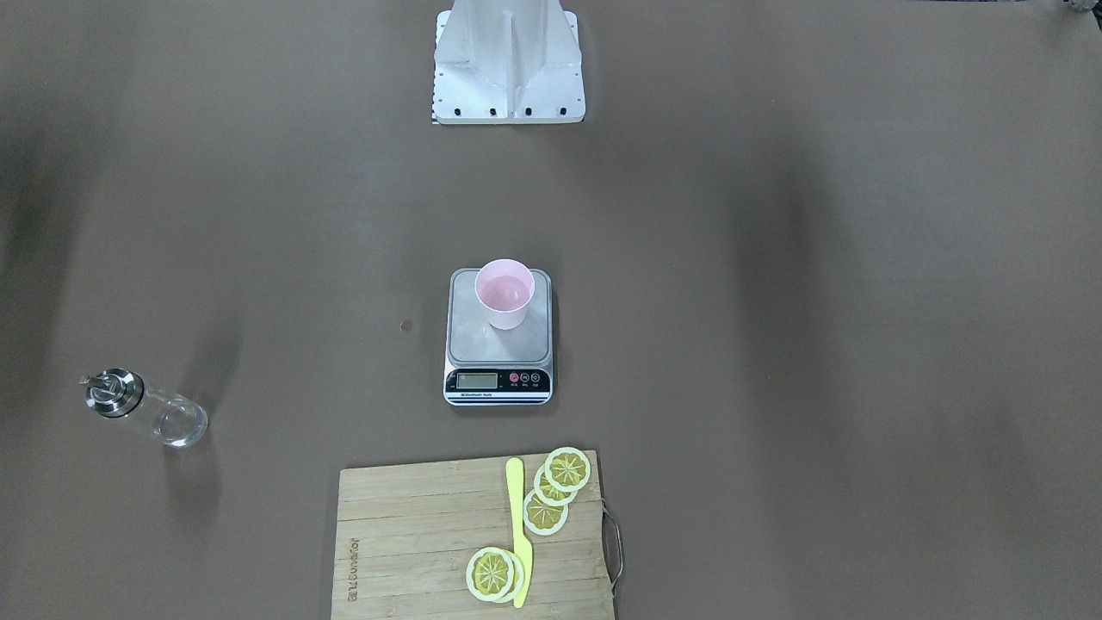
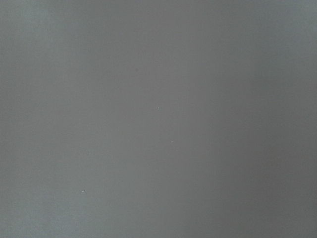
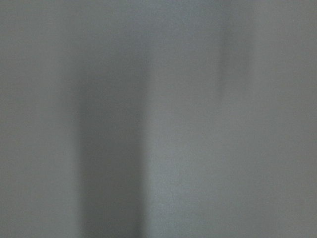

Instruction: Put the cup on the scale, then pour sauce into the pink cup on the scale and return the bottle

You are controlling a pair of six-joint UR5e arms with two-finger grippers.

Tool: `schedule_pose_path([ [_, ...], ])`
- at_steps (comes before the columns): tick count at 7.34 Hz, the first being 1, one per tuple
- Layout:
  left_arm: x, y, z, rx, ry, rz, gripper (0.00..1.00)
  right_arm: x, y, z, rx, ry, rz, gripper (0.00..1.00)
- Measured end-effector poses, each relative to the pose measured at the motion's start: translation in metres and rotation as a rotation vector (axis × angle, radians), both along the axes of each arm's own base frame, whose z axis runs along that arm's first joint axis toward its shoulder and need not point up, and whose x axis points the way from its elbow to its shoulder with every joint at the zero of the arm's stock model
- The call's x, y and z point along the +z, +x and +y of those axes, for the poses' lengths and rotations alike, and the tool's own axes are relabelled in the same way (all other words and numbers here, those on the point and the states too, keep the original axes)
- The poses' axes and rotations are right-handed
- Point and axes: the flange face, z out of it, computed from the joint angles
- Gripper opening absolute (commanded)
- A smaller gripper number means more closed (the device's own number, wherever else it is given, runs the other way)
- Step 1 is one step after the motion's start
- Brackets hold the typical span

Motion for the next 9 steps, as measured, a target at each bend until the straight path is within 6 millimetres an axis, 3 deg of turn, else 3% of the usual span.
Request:
schedule_pose_path([
  [5,0.008,0.000,0.003,0.000,-0.001,-0.004,0.99,-0.003,0.047,0.006,0.088,0.015,0.001,1.00],
  [9,0.009,0.000,0.003,0.000,-0.003,-0.005,0.99,-0.003,0.054,0.009,0.104,0.011,0.000,1.00],
])
